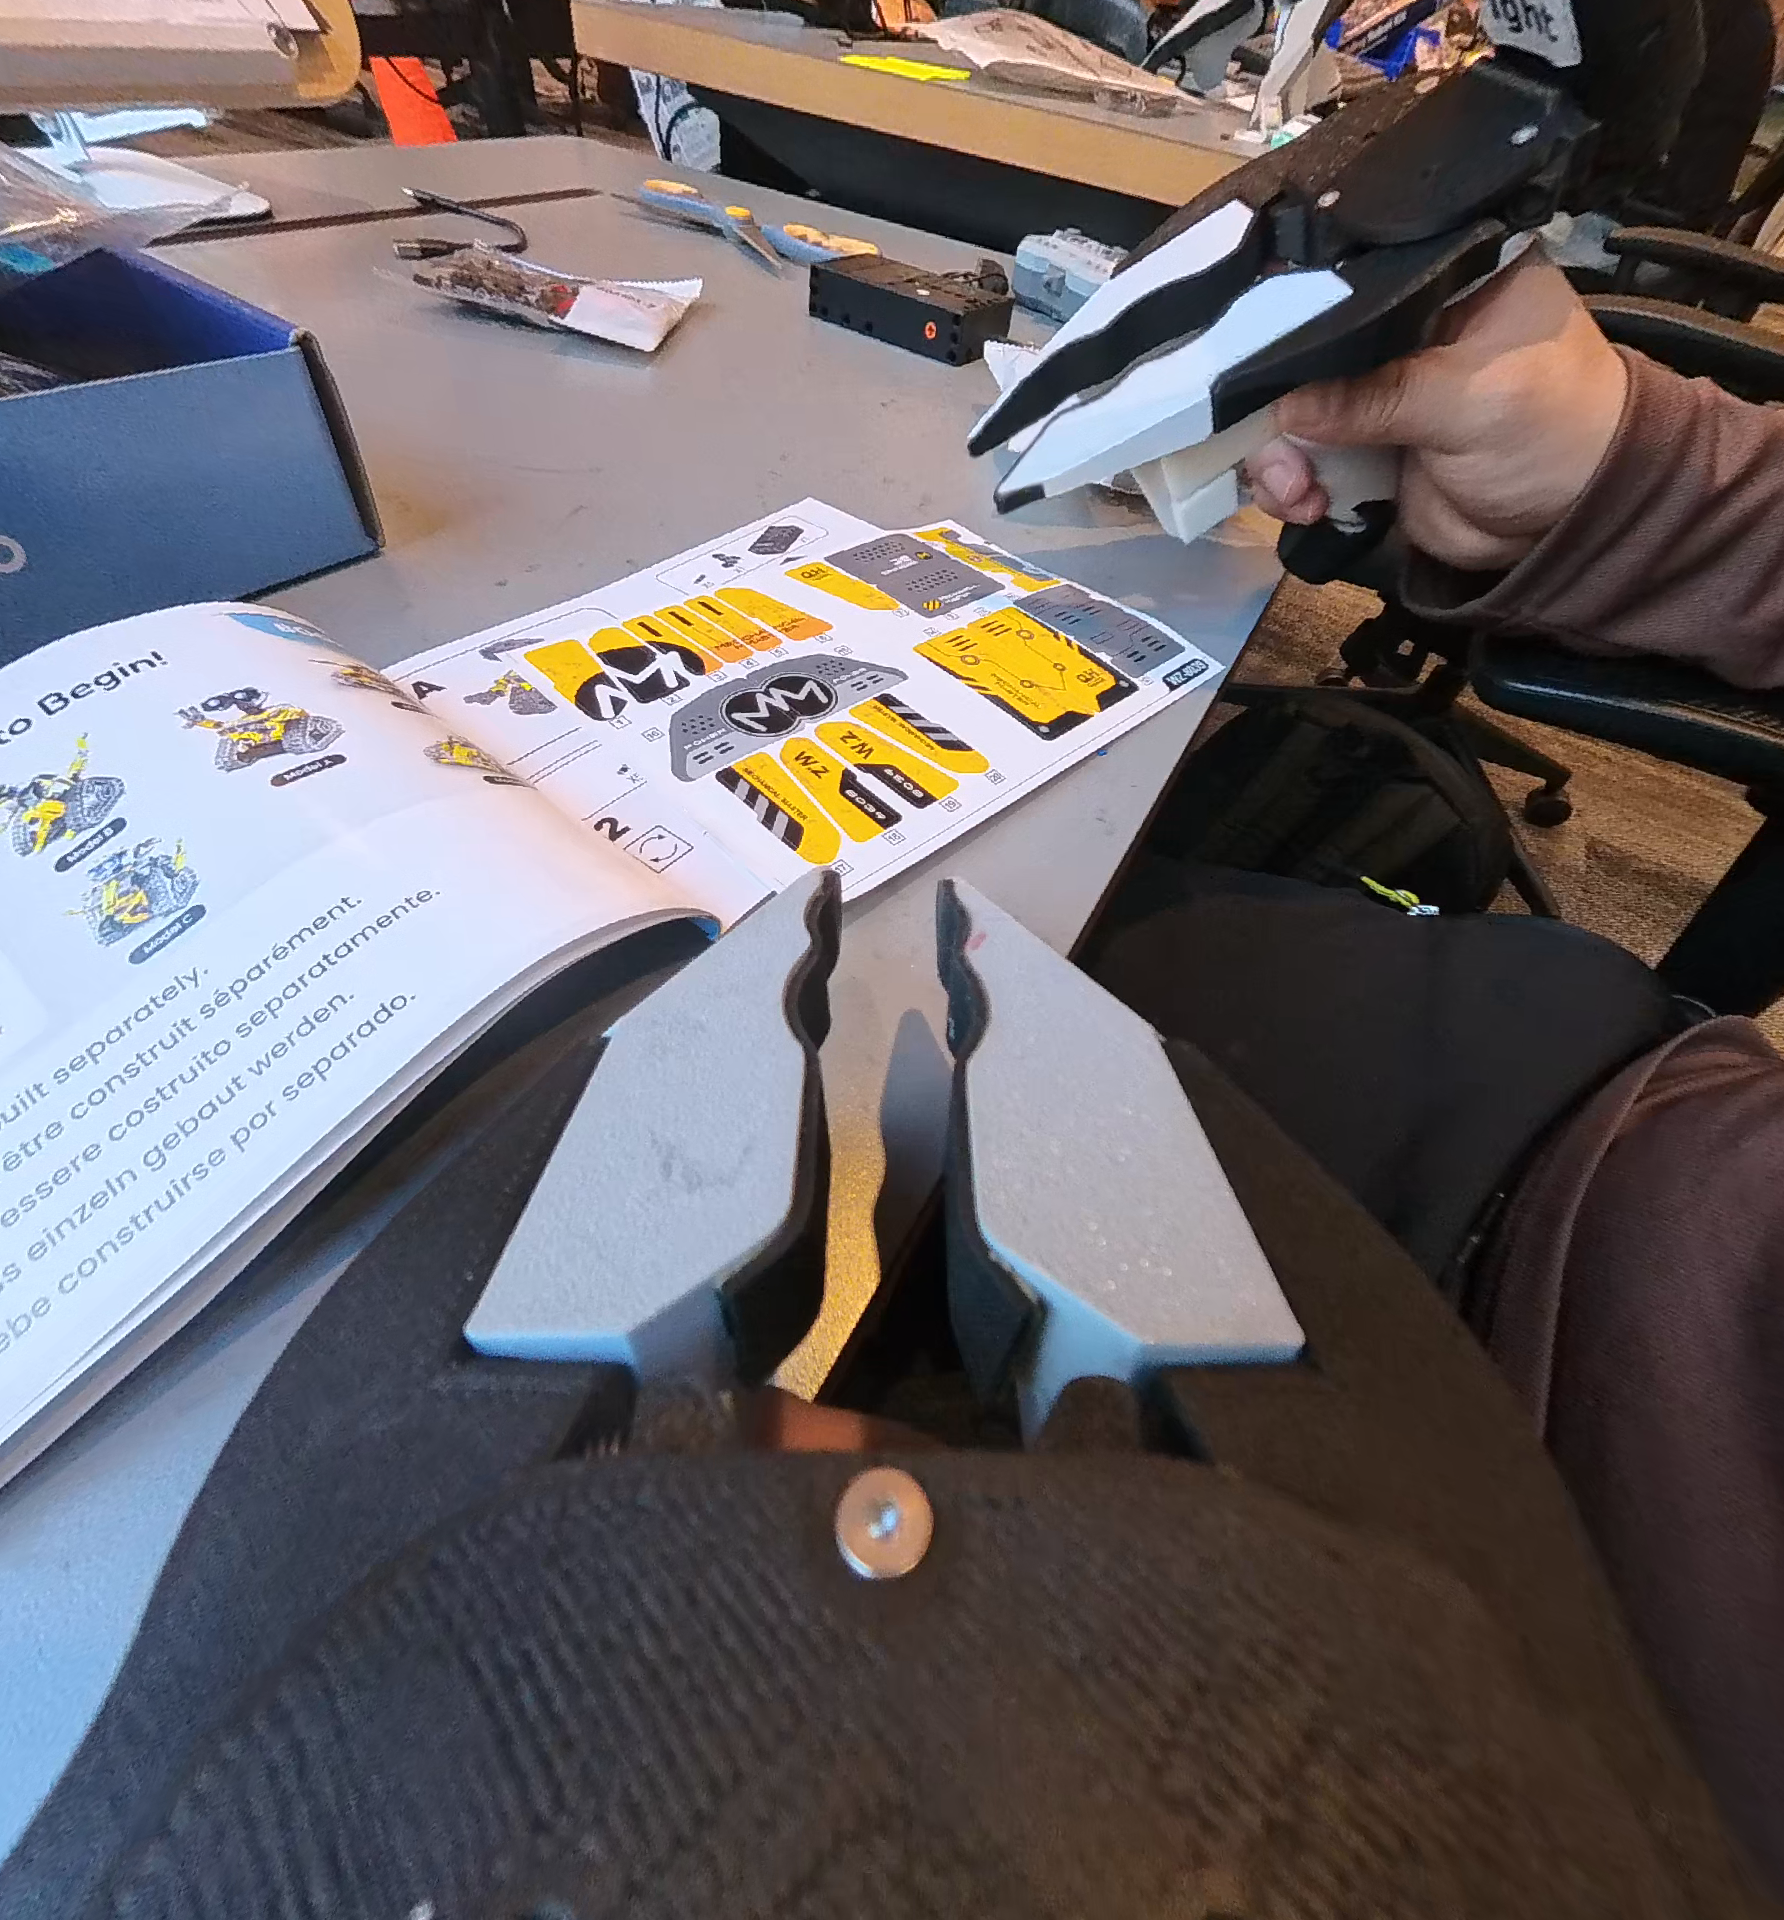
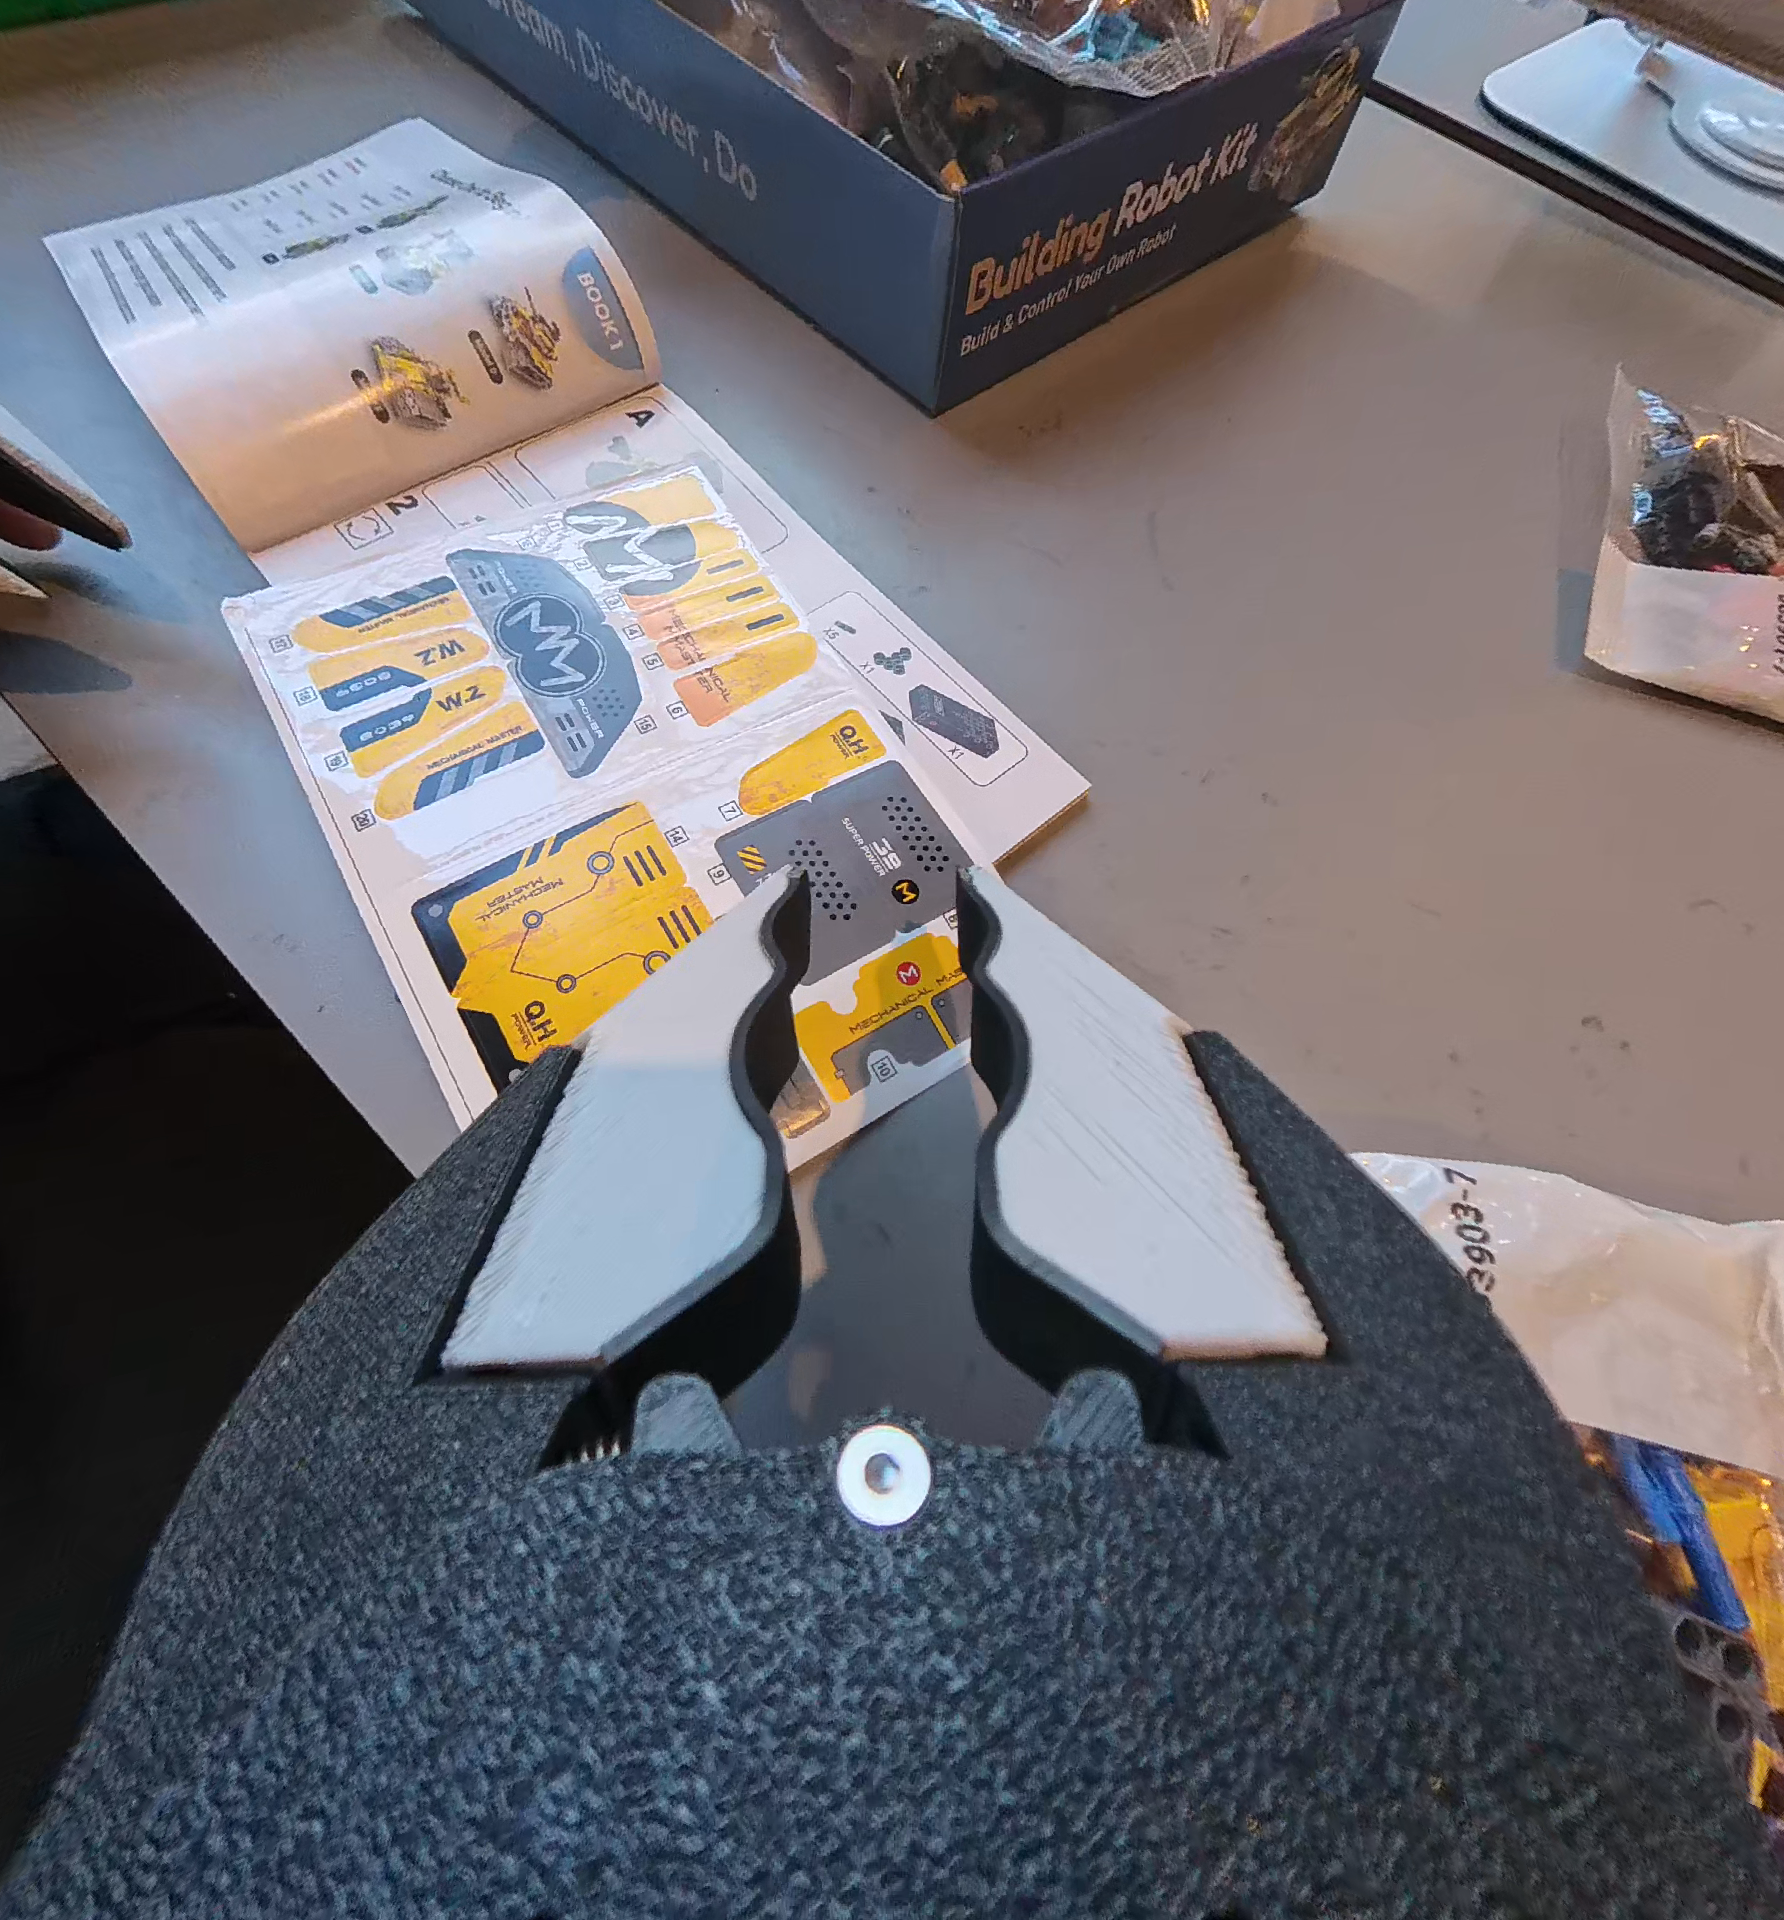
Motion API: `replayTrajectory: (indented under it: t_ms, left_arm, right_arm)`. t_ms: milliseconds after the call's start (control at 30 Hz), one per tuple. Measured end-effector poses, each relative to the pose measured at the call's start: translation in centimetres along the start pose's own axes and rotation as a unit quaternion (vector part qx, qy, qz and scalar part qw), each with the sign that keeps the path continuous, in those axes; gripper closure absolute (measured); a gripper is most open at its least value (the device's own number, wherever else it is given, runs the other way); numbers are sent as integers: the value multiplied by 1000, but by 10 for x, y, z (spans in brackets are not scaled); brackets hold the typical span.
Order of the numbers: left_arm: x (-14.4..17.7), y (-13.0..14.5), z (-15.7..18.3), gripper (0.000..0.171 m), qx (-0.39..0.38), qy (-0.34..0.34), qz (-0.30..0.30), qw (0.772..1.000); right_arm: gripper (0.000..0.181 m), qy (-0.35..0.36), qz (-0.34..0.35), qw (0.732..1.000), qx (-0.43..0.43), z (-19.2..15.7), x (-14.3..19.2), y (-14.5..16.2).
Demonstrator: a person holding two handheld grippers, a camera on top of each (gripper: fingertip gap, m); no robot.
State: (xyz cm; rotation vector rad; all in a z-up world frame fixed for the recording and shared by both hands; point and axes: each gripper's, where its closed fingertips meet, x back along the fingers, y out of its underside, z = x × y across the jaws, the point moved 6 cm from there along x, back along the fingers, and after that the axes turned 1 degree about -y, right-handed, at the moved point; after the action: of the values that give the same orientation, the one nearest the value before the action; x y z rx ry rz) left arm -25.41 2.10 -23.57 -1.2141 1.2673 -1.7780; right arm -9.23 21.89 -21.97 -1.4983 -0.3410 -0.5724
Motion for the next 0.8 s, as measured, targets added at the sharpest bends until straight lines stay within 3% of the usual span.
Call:
replayTrajectory:
  t_ms: [167, 233, 300, 433, 533, 600, 667, 800]
  left_arm:
    - [0, 0, 1, 155, 3, 1, -10, 1000]
    - [0, -4, 8, 146, 6, 22, -35, 999]
    - [6, -19, 18, 138, -15, 39, -35, 999]
    - [30, -62, 10, 130, -85, -43, -3, 996]
    - [41, -79, -33, 122, -122, -151, -24, 981]
    - [42, -85, -71, 119, -140, -220, -45, 964]
    - [38, -87, -109, 118, -162, -270, -70, 947]
    - [19, -88, -160, 112, -219, -323, -118, 913]
  right_arm:
    - [155, 5, 8, 1000, -3, 2, 2, -2]
    - [155, 11, 15, 1000, -3, 4, 4, -4]
    - [155, 17, 24, 1000, -3, 7, 8, -6]
    - [155, 37, 40, 998, -8, 17, 17, -9]
    - [153, 109, 31, 993, 24, 44, 36, -13]
    - [154, 217, 24, 974, 58, 77, 70, -18]
    - [150, 272, 33, 961, 32, 104, 107, -19]
    - [134, 236, 75, 966, -79, 127, 155, -4]
